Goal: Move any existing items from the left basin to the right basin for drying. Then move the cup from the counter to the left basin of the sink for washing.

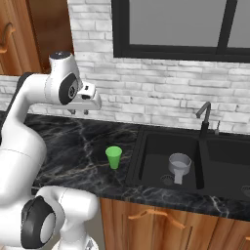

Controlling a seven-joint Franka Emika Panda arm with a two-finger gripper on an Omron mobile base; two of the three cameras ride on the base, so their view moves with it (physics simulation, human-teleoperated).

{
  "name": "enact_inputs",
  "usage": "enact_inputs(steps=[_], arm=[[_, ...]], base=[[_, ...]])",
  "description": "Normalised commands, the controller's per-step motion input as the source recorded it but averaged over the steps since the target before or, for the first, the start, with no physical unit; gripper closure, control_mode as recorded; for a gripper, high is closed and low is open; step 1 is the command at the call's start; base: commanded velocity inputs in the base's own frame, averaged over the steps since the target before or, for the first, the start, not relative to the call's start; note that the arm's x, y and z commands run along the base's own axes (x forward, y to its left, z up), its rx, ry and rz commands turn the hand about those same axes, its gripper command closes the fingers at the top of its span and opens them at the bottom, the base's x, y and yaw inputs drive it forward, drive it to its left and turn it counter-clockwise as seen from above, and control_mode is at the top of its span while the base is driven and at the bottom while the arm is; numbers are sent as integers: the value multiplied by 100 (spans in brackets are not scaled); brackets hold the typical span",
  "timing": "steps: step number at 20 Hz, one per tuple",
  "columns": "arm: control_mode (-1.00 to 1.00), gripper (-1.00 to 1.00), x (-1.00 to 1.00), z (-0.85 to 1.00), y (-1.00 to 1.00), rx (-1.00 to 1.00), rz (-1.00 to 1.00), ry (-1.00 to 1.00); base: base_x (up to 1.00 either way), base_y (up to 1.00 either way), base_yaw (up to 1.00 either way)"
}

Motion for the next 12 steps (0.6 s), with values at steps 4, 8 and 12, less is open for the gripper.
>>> enact_inputs(steps=[4,8,12], arm=[[-100,-100,0,0,0,0,0,0],[-100,-100,1,-9,-15,0,0,0],[-100,-100,0,-14,-52,0,0,0]], base=[[0,0,0],[0,0,0],[0,0,0]])
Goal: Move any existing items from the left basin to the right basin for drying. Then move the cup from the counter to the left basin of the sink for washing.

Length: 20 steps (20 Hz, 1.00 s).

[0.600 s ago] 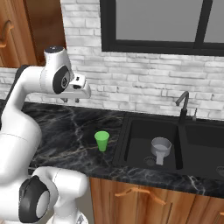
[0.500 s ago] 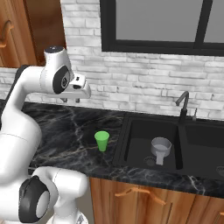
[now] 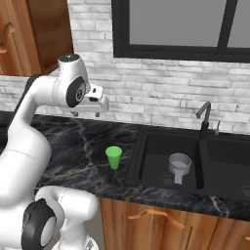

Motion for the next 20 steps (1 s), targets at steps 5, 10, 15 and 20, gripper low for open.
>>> enact_inputs(steps=[5,10,15,20], arm=[[-100,-100,-5,-13,-72,0,0,0],[-100,-100,-12,-16,-66,0,0,0],[-100,-100,-17,-20,-61,0,-1,0],[-100,-100,-10,-22,-50,1,-4,0]], base=[[0,0,0],[0,0,0],[0,0,0],[0,0,0]])
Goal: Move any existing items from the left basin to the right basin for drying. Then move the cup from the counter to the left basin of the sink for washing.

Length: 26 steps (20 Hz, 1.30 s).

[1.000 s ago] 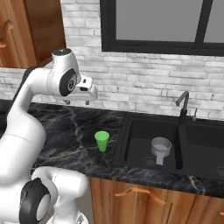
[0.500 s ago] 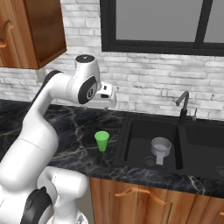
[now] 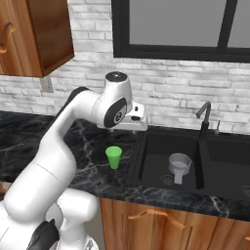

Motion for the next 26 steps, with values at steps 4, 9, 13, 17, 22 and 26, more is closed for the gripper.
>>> enact_inputs(steps=[4,9,13,17,22,26], arm=[[-100,-100,0,-22,-49,0,-4,0],[-100,-100,0,-18,-37,0,-5,6],[-100,-100,0,-20,-43,0,-5,9],[-100,-100,4,-16,-35,0,-11,15],[-100,-100,14,-15,-26,0,-12,13],[-100,-100,11,-12,-32,1,-6,3]], base=[[0,0,0],[0,0,0],[0,0,0],[0,0,0],[0,0,0],[0,0,0]])
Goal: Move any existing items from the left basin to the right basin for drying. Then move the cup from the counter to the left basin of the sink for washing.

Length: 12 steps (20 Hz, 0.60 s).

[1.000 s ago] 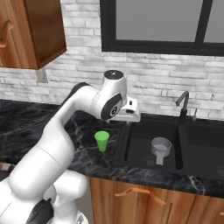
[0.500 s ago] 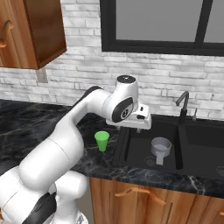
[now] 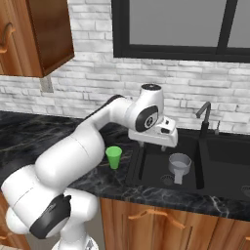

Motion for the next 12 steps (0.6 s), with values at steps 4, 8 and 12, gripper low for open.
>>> enact_inputs(steps=[4,8,12], arm=[[-100,-100,6,-12,-24,0,-1,0],[-100,-100,6,-17,-14,0,0,0],[-100,-100,7,-18,-13,0,0,0]], base=[[0,0,0],[0,0,0],[0,0,0]])
